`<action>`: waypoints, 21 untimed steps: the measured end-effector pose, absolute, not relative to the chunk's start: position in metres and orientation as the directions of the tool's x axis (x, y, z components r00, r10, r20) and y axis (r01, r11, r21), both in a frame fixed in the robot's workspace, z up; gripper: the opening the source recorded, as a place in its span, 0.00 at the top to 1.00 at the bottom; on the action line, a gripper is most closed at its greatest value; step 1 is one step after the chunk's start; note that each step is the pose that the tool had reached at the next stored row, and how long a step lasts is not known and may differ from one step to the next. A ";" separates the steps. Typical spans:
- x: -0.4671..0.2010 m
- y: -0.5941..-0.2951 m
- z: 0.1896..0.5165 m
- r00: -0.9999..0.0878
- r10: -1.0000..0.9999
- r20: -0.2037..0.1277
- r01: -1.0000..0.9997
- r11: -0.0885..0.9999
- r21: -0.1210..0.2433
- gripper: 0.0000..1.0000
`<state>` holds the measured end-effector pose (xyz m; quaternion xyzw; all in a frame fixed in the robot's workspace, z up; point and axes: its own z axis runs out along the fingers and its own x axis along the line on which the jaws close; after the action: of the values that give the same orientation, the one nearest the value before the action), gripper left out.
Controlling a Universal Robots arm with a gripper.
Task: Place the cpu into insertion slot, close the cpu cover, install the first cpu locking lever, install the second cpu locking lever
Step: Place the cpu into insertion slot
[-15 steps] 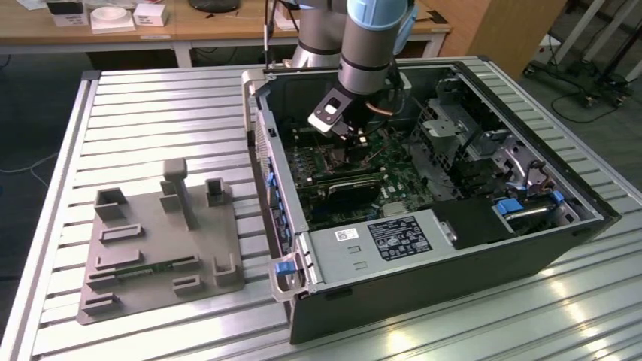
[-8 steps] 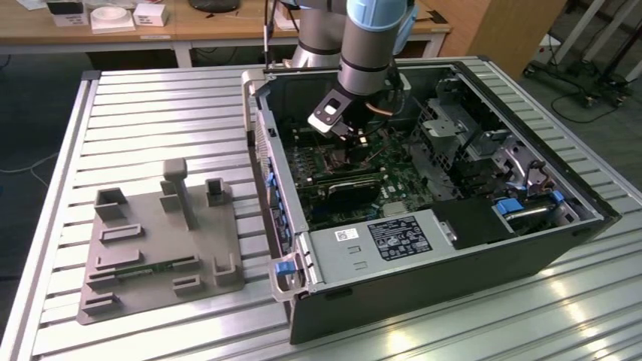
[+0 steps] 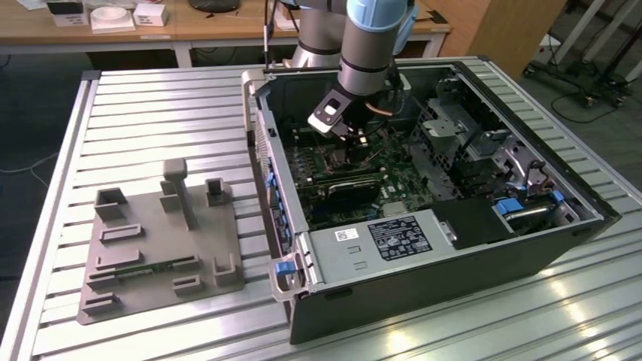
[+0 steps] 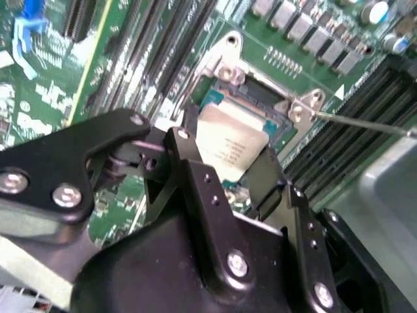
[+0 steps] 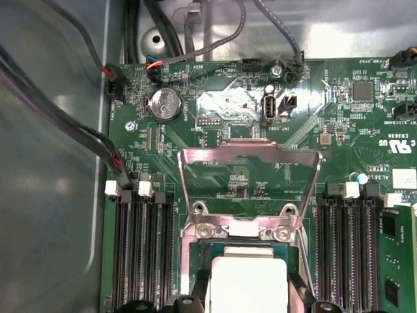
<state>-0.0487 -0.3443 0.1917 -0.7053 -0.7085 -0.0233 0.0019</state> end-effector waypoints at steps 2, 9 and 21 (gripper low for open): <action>-0.049 -0.344 0.192 -0.005 0.999 0.038 1.000 0.004 0.030 0.46; -0.049 -0.344 0.192 -0.005 0.999 0.039 1.000 0.004 0.030 0.46; -0.049 -0.344 0.193 -0.005 0.999 0.041 1.000 0.004 0.030 0.33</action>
<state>-0.0488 -0.3445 0.1929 -0.7053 -0.7085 -0.0248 0.0040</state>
